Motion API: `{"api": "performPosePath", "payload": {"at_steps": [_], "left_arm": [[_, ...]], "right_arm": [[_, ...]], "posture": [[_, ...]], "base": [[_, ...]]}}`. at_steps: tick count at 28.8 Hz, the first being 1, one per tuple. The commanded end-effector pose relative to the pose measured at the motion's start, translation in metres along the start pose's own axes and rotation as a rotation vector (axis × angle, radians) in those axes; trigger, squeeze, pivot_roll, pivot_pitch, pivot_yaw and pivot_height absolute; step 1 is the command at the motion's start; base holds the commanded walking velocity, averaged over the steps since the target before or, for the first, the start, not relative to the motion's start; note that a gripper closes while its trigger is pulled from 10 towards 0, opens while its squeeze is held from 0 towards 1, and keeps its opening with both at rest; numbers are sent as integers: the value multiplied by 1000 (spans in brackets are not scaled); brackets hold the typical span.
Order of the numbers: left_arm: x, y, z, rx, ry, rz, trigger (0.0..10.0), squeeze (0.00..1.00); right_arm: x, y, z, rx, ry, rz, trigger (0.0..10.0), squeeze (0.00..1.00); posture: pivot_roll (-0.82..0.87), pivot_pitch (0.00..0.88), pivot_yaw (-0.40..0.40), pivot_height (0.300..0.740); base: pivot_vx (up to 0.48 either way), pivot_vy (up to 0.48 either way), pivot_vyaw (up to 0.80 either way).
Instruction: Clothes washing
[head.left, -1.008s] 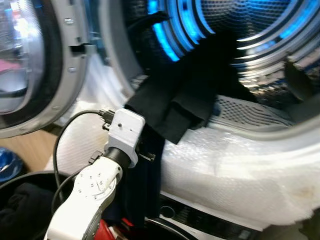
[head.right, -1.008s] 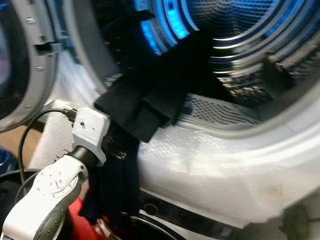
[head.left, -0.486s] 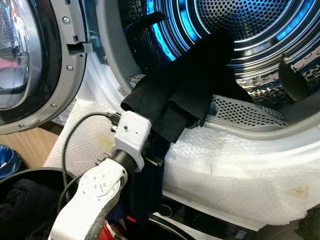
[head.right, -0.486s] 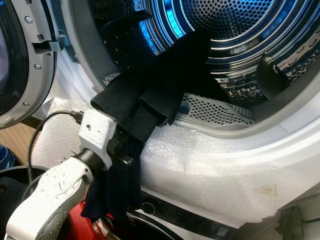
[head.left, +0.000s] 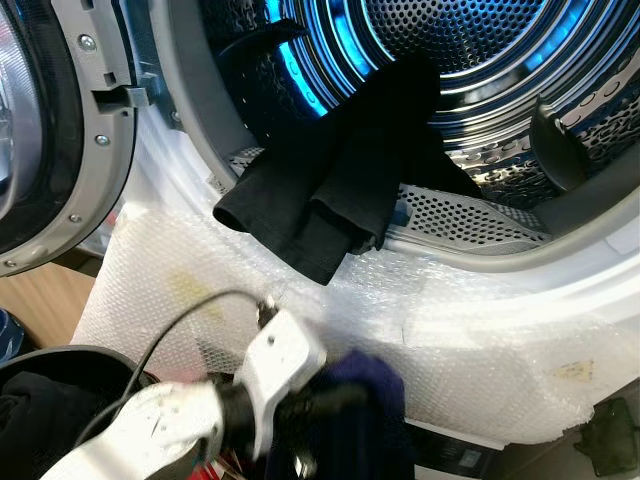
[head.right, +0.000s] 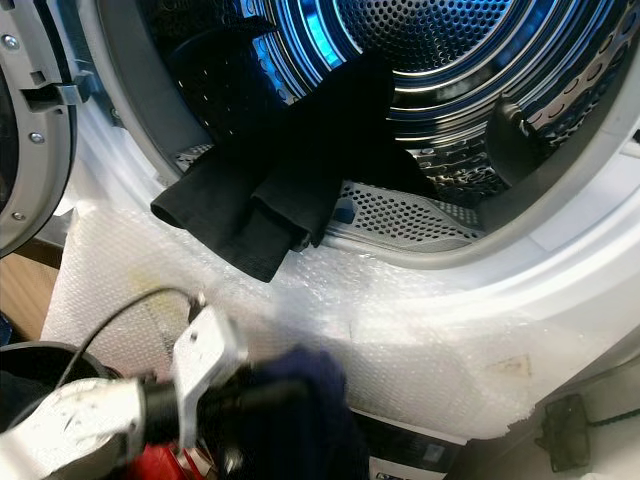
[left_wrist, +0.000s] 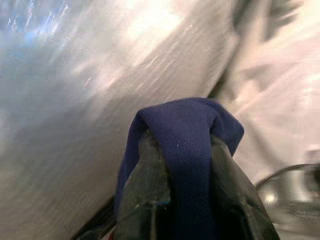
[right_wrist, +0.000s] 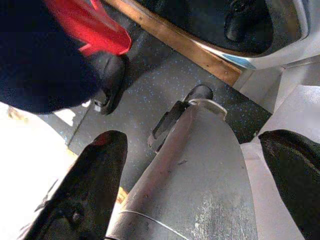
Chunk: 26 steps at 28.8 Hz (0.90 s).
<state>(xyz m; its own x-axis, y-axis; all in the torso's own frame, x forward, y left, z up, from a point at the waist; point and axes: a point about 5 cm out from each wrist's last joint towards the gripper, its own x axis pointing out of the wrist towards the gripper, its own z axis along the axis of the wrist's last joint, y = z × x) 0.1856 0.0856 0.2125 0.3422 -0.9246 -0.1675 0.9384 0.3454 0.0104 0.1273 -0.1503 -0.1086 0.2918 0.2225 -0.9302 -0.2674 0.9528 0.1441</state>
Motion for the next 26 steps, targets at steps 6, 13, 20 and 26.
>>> {"api": "performPosePath", "payload": {"at_steps": [6, 13, 20, 26], "left_arm": [[12, 17, 67, 199, -133, -283, 10000, 0], [18, 31, 109, 406, -84, -406, 10000, 0], [29, 77, 201, 589, -296, -239, 10000, 0], [42, 125, 227, 524, -376, -74, 10000, 0]], "right_arm": [[1, 6, -9, -8, 47, 17, 10000, 0], [1, 7, -7, -16, 38, 19, 10000, 0], [1, 7, -5, -17, 34, 23, 10000, 0], [1, 7, -6, -3, 30, 19, 10000, 0]], "posture": [[362, 49, -73, 740], [378, 33, -68, 740], [382, 21, -64, 740], [362, 15, -52, 740]], "base": [[0, 0, 0], [0, 0, 0], [0, 0, 0], [0, 0, 0]]}}
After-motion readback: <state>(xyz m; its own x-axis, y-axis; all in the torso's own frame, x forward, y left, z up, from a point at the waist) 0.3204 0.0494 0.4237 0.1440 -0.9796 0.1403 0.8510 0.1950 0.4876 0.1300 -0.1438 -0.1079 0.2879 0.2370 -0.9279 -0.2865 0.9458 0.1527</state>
